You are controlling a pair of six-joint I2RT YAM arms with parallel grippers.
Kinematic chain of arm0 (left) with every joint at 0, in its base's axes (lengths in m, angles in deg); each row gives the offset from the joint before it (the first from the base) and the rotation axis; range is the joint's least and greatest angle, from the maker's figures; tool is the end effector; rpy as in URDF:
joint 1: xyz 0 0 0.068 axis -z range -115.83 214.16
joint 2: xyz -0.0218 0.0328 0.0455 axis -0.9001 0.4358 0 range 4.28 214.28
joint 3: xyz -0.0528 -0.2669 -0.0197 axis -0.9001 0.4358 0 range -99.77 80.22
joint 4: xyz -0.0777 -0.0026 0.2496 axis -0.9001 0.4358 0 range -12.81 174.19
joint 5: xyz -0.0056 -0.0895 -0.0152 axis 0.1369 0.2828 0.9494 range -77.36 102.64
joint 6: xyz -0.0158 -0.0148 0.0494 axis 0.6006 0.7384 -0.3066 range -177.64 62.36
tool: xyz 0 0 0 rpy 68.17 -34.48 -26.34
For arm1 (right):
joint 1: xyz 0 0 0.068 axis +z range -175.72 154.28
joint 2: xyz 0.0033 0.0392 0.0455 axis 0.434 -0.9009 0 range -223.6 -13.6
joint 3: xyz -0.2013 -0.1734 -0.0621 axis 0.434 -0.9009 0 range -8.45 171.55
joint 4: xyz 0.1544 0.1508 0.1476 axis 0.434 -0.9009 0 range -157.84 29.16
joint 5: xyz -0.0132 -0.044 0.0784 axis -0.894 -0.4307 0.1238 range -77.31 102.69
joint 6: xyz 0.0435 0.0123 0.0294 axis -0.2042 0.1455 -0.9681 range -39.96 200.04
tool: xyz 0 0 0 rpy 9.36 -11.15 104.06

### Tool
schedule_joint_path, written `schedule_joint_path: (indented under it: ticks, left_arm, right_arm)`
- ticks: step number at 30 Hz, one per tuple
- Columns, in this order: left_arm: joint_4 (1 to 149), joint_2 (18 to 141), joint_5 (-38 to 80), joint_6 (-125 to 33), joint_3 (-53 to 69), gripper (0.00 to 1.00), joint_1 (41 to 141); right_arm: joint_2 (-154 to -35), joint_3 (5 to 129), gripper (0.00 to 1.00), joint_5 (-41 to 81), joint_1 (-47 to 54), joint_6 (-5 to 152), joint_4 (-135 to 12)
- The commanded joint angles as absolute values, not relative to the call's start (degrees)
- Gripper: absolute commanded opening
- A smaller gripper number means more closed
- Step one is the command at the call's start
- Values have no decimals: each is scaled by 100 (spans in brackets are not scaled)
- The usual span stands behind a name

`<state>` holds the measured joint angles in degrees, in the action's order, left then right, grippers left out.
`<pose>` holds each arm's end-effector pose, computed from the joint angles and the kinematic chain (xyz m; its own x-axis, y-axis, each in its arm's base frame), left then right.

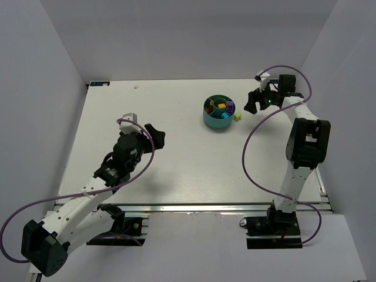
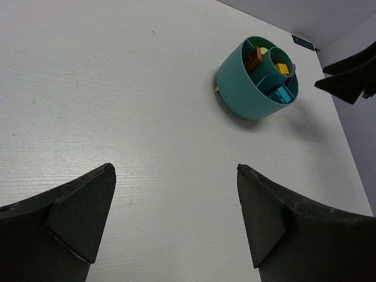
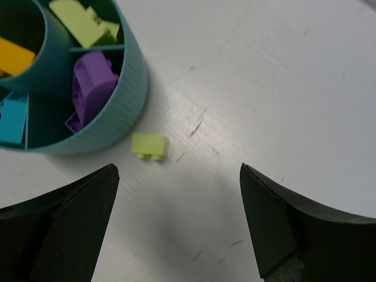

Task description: Sort the legos into containers by color

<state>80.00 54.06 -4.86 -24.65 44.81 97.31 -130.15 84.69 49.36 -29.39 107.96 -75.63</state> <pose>0.1774 -0.1031 0.2804 -0.3605 -0.3849 -0.8496 0.1010 0.8894 -0.4458 0.4675 -0.0087 0.2440 -0.3501 -0.3538 -0.8673 -0.6575 0.7523 -0.0415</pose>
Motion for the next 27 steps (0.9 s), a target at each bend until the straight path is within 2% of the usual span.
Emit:
schedule_joint_path:
  ticks: [1,5,22,25,27]
  left_arm:
    - [7991,5349,-459,-2477,4358,93,9712]
    - [8035,5376,-450,-2486,4340,93,9712]
    - [8220,5420,-494,-2451,4208,93,9712]
    - [8246,5490,-485,-2460,4147,93,9712]
    - [8246,5516,-476,-2468,4112,93,9712]
  right_arm:
    - [-12944,8304,88,5136,-2836,11624,-8157]
    - [-13277,8471,80,5145,-2827,11660,-8360]
    - [-14077,8998,75,4486,-2291,10984,-7833]
    - [-14157,9060,72,4486,-2230,11010,-7824]
    - [-14192,9087,65,4434,-2195,11036,-7833]
